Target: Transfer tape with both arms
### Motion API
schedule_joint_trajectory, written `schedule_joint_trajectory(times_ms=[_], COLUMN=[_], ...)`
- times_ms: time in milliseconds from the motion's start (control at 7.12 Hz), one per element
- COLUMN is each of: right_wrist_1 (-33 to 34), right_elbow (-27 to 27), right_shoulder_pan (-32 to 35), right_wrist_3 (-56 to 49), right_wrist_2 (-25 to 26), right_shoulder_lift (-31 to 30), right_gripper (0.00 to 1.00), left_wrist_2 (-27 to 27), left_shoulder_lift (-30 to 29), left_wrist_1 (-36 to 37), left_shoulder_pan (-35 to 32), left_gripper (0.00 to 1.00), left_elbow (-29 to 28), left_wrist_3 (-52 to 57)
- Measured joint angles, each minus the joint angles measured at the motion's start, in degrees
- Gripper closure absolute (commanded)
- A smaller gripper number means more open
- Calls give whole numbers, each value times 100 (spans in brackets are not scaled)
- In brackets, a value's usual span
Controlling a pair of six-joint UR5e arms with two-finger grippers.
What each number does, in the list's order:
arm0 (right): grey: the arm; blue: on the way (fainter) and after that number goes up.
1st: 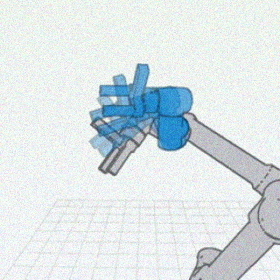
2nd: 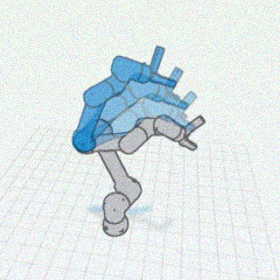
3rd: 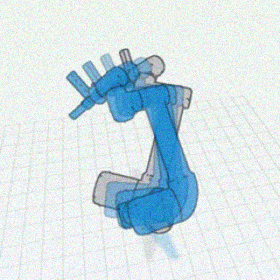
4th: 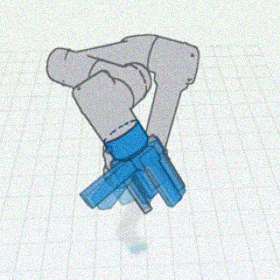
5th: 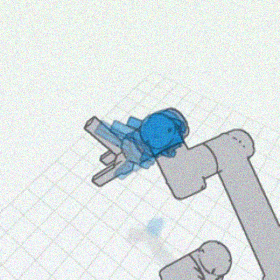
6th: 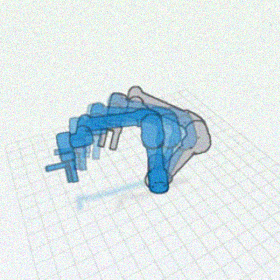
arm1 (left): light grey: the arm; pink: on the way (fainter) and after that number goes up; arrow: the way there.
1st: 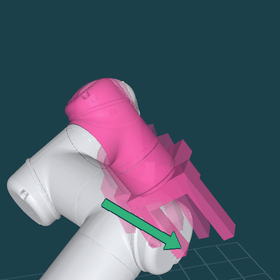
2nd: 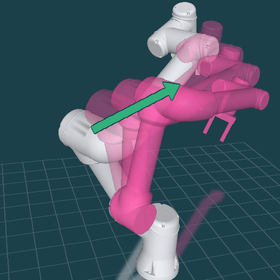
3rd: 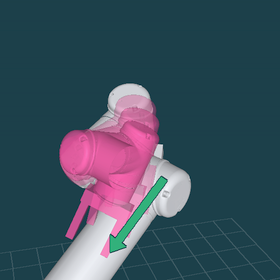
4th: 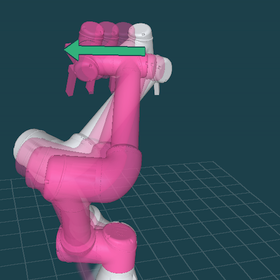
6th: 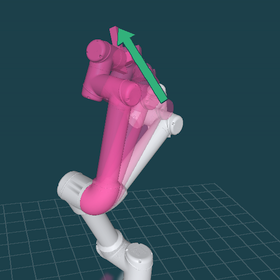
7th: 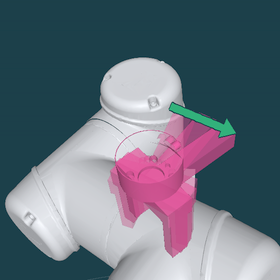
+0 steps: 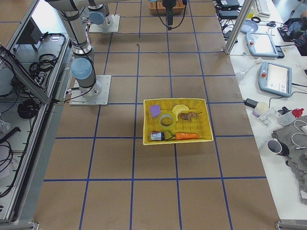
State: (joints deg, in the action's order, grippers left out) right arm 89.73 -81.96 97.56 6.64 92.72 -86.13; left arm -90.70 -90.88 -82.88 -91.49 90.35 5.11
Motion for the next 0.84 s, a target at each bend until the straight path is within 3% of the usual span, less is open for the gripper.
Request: schedule_joint_trajectory(times_ms=[843], right_wrist_1=[3], right_elbow=[-3], right_shoulder_pan=[10], right_wrist_3=[36], right_wrist_2=[0], right_shoulder_lift=[-9], right_gripper=[0], left_wrist_2=[8], left_shoulder_lift=[17], left_wrist_1=[96], left_shoulder_pan=[0], left_gripper=[0], left_elbow=[85], left_wrist_3=[-12])
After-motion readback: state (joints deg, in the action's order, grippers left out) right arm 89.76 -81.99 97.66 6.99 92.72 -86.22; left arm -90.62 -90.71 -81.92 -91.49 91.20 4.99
